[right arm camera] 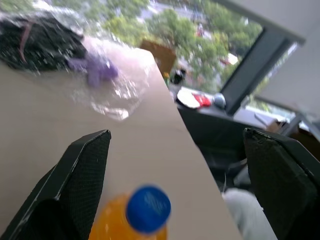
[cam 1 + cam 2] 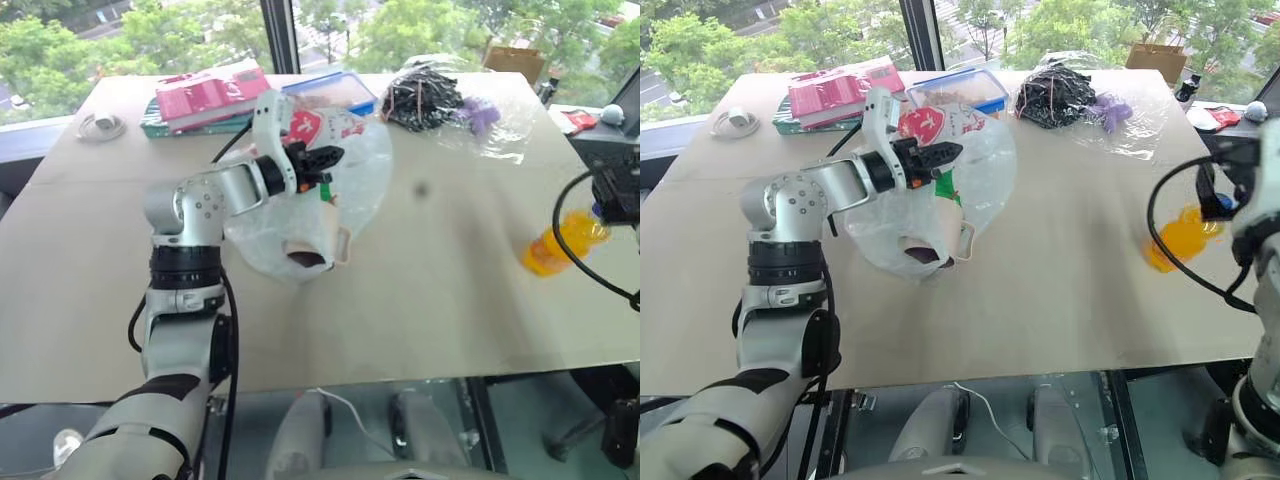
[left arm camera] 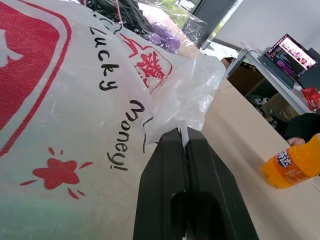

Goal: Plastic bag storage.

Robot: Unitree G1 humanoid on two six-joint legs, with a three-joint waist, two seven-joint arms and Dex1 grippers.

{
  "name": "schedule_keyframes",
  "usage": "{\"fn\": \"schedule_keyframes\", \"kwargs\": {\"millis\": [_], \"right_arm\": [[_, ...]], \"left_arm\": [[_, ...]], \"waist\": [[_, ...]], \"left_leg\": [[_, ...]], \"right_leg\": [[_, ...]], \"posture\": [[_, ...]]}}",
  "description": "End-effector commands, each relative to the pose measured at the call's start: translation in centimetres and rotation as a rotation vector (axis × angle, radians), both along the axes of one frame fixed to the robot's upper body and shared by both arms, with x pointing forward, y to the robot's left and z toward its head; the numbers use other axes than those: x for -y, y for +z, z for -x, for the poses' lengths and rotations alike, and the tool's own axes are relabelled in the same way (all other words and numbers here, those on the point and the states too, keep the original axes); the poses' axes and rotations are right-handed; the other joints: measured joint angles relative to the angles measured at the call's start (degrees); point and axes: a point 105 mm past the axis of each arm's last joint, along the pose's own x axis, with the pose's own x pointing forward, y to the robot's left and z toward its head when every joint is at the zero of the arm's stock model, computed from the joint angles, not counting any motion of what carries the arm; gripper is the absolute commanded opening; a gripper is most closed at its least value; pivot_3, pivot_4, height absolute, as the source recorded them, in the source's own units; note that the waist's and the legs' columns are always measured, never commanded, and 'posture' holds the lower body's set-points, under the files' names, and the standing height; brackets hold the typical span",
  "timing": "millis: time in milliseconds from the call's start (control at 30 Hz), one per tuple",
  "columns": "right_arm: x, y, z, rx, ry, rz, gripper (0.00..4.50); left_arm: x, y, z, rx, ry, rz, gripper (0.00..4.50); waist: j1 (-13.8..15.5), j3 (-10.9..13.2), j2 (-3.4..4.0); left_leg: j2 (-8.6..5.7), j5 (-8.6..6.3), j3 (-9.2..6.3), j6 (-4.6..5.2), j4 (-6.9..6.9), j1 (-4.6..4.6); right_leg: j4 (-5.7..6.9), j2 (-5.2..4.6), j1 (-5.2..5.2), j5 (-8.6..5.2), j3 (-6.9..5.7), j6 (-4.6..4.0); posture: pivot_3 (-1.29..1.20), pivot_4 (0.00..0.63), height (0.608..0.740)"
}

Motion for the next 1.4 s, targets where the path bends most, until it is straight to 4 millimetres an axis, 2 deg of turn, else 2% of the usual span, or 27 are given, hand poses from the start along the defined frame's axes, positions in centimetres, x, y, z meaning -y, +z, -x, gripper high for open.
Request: {"fn": "schedule_keyframes", "kwargs": {"millis": [33,267,433,700,967,1167,1200,1300,1400], "right_arm": [[0.7,-0.8,0.8,0.015,-0.049,-0.069,4.29],[1.9,-3.3,0.1,-0.011,-0.086,-0.182,4.29],[2.0,-5.0,-0.5,-0.050,-0.065,-0.180,4.29],[0.5,-6.1,-1.3,-0.025,0.012,-0.283,4.29],[1.1,-8.1,-3.2,-0.041,0.010,-0.316,4.29],[1.9,-8.6,-4.3,-0.015,0.019,-0.315,4.29],[2.0,-8.6,-4.3,-0.012,0.022,-0.315,3.77],[1.6,-8.5,-4.3,-0.004,0.058,-0.289,2.88],[0.7,-7.8,-4.2,0.012,0.110,-0.244,2.88]], "left_arm": [[0.6,1.5,0.3,0.062,-0.026,0.004,0.00],[-0.2,1.3,0.6,0.055,0.001,-0.003,0.00],[-0.8,1.2,0.9,0.054,0.024,-0.004,0.00],[-0.9,1.2,1.1,0.055,0.038,0.001,0.00],[-0.8,1.3,1.0,0.059,0.032,-0.003,0.00],[-1.0,1.6,1.0,0.068,0.038,-0.007,0.00],[-1.0,1.7,1.0,0.068,0.040,-0.008,0.00],[-1.2,1.7,1.1,0.069,0.045,-0.007,0.00],[-1.3,1.7,1.1,0.070,0.047,-0.006,0.00]], "waist": [[0.01,0.00,0.00],[0.02,0.00,0.02],[0.00,0.00,0.02],[-0.01,-0.01,0.02],[-0.02,0.00,0.02],[-0.03,-0.01,0.02],[0.00,-0.01,0.02],[0.02,-0.01,0.02],[-0.03,-0.01,0.02]], "left_leg": [[0.00,0.00,0.00,0.00,0.00,0.00],[0.00,0.00,0.01,0.00,0.01,0.00],[0.00,0.00,-0.01,0.00,0.01,0.02],[0.01,0.00,0.00,0.00,0.03,0.07],[0.00,0.00,0.00,0.00,0.04,0.08],[0.00,0.00,0.02,0.00,0.04,0.08],[0.00,0.00,0.01,0.00,0.04,0.08],[0.00,0.00,0.01,0.00,0.04,0.08],[0.00,0.00,0.01,0.00,0.04,0.08]], "right_leg": [[0.00,0.00,0.00,0.00,0.00,0.00],[0.00,0.00,0.01,0.00,0.01,0.00],[0.01,0.00,0.03,0.00,0.00,0.00],[0.05,0.01,0.05,0.00,0.01,0.00],[0.04,0.01,0.06,0.00,0.01,0.00],[0.04,0.00,0.07,0.00,0.01,0.00],[0.04,0.00,0.07,0.00,0.01,0.00],[0.03,0.00,0.07,0.00,0.01,0.00],[0.04,0.00,0.07,0.00,0.01,0.00]], "posture": [[0.00,0.150,0.740],[0.00,0.150,0.740],[0.00,0.150,0.740],[0.00,0.150,0.740],[0.00,0.150,0.740],[0.00,0.150,0.740],[0.00,0.150,0.740],[0.00,0.150,0.740],[0.00,0.150,0.740]]}}
